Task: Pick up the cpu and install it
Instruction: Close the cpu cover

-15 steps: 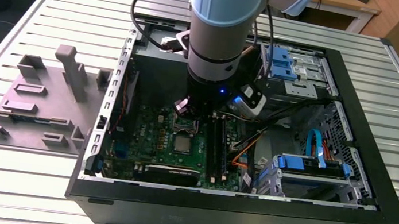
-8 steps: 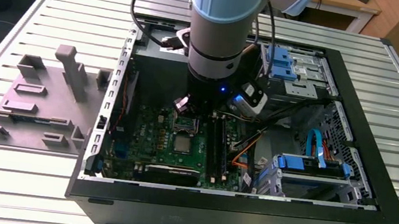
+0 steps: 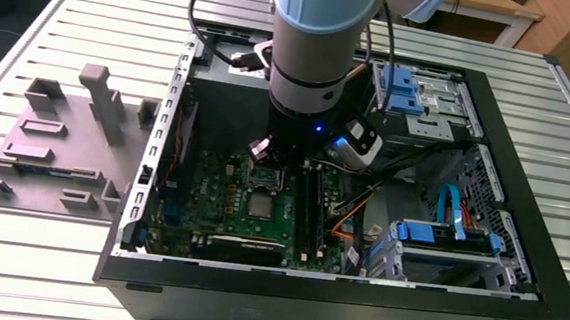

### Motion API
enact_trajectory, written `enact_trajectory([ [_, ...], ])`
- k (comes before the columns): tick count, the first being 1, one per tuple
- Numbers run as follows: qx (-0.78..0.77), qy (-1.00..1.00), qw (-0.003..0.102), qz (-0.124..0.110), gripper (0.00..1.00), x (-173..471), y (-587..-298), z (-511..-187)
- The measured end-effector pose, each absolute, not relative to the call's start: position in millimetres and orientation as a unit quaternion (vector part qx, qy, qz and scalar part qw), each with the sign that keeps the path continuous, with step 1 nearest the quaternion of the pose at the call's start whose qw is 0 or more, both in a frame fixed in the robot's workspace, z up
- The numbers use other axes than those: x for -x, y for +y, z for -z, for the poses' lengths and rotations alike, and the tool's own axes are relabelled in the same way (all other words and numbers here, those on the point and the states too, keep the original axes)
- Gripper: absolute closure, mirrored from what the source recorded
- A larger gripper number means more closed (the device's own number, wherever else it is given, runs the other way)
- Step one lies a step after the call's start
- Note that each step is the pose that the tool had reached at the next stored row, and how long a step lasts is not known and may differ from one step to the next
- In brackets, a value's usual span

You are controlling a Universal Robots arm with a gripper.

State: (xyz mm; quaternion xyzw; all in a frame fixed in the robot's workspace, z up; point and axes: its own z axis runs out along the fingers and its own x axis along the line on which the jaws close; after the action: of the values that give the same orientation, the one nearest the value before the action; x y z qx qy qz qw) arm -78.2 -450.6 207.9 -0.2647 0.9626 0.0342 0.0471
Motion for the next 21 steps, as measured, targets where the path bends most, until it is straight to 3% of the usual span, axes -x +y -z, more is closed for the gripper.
enact_trajectory([
  [21,0.263,0.963,0.049,-0.035,0.89,82.3,-448.2,-204.0],
])
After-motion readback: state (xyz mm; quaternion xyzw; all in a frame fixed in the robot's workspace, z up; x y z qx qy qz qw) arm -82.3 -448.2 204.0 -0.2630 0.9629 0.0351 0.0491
